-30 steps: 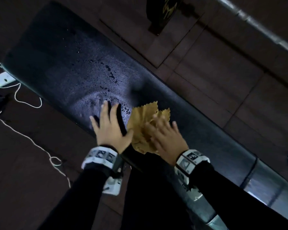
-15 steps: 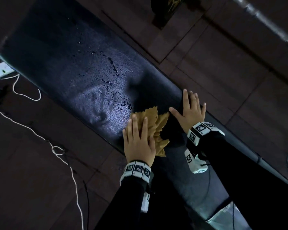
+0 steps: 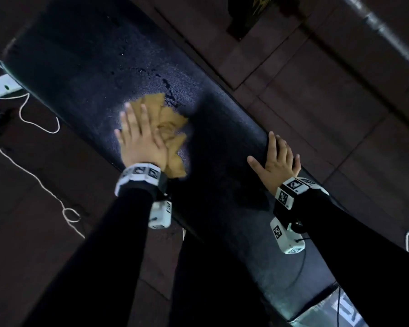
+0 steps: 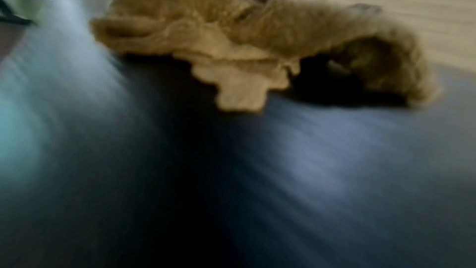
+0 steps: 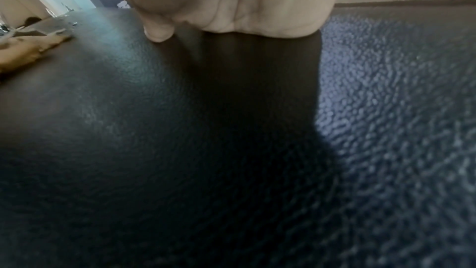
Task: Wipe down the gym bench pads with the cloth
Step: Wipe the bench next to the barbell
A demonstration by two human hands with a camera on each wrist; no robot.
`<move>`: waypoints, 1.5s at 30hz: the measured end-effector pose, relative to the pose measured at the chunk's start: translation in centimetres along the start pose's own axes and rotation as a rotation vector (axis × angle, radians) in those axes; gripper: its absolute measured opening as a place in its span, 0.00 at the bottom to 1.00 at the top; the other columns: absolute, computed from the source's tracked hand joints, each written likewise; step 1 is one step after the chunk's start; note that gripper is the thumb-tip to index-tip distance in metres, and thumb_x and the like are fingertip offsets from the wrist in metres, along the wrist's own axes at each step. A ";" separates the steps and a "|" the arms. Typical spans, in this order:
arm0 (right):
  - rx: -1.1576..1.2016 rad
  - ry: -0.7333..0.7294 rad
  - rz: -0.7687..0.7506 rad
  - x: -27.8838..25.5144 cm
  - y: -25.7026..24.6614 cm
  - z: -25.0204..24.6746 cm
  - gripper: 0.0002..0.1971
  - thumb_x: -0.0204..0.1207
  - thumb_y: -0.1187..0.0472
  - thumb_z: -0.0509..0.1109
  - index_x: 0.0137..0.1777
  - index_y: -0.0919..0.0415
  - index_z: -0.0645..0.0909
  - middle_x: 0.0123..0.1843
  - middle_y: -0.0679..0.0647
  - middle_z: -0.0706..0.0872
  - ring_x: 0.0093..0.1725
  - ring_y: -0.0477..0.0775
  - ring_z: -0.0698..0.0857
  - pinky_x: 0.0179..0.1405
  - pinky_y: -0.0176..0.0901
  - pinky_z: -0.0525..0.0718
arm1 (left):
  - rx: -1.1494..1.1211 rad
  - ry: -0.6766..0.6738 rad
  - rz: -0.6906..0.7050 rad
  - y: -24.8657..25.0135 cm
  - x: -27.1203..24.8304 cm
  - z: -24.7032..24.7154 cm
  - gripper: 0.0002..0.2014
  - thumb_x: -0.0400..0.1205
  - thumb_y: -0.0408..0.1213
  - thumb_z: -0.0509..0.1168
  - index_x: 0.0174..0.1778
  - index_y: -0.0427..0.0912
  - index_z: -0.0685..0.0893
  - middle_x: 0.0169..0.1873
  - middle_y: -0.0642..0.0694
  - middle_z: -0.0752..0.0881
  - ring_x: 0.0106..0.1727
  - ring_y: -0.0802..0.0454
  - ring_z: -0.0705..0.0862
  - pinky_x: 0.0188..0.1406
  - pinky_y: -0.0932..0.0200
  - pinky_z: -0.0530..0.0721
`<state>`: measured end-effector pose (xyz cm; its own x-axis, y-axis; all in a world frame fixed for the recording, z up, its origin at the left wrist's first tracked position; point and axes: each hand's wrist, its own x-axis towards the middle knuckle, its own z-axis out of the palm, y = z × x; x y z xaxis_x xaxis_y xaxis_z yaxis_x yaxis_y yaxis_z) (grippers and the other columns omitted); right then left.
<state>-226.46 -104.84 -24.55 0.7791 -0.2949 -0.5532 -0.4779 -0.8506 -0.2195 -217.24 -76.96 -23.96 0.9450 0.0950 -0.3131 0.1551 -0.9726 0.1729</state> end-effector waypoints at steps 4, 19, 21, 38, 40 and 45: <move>0.001 0.005 -0.001 0.0 -0.1 -0.1 0.41 0.74 0.29 0.49 0.81 0.43 0.35 0.84 0.47 0.46 0.83 0.52 0.45 0.79 0.62 0.40 | -0.091 0.074 -0.148 -3.1 0.5 -0.9 0.29 0.87 0.43 0.44 0.85 0.46 0.43 0.84 0.40 0.41 0.84 0.42 0.41 0.82 0.39 0.44; 0.003 -0.010 -0.005 0.3 0.1 0.1 0.42 0.74 0.28 0.48 0.81 0.42 0.34 0.84 0.48 0.45 0.82 0.52 0.45 0.78 0.62 0.39 | -0.012 0.053 0.027 5.2 -10.5 5.5 0.38 0.84 0.62 0.46 0.83 0.37 0.55 0.82 0.33 0.53 0.83 0.33 0.51 0.80 0.36 0.50; -0.001 -0.004 -0.005 0.4 0.2 0.2 0.42 0.72 0.27 0.46 0.81 0.42 0.34 0.84 0.48 0.45 0.82 0.52 0.46 0.78 0.62 0.40 | 0.009 0.066 0.043 4.8 -7.5 4.6 0.35 0.85 0.59 0.44 0.83 0.38 0.55 0.83 0.35 0.53 0.83 0.35 0.51 0.80 0.37 0.50; 0.009 -0.067 -0.010 0.6 0.3 -0.1 0.42 0.74 0.28 0.48 0.81 0.42 0.32 0.84 0.48 0.42 0.82 0.53 0.42 0.78 0.61 0.36 | -0.571 0.226 -0.698 -0.1 -8.1 4.3 0.37 0.85 0.57 0.53 0.84 0.43 0.47 0.77 0.33 0.66 0.69 0.30 0.74 0.63 0.44 0.73; 0.014 -0.077 -0.012 0.5 0.2 -0.2 0.42 0.74 0.29 0.49 0.81 0.43 0.33 0.84 0.49 0.41 0.82 0.53 0.42 0.78 0.62 0.36 | -0.629 0.250 -0.741 1.7 -10.4 4.9 0.38 0.83 0.57 0.56 0.84 0.40 0.53 0.75 0.32 0.70 0.68 0.32 0.74 0.62 0.50 0.70; 0.009 -0.036 -0.019 0.7 0.2 0.0 0.42 0.75 0.30 0.49 0.81 0.43 0.34 0.84 0.49 0.43 0.82 0.53 0.44 0.78 0.63 0.38 | -0.717 0.286 -0.844 3.3 -12.0 5.8 0.33 0.84 0.54 0.59 0.81 0.41 0.59 0.73 0.36 0.73 0.69 0.34 0.75 0.64 0.49 0.72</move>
<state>-226.03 -105.15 -24.98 0.7731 -0.2630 -0.5773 -0.4669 -0.8519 -0.2372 -229.74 -82.56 -25.00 0.4777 0.7949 -0.3741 0.8133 -0.2393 0.5303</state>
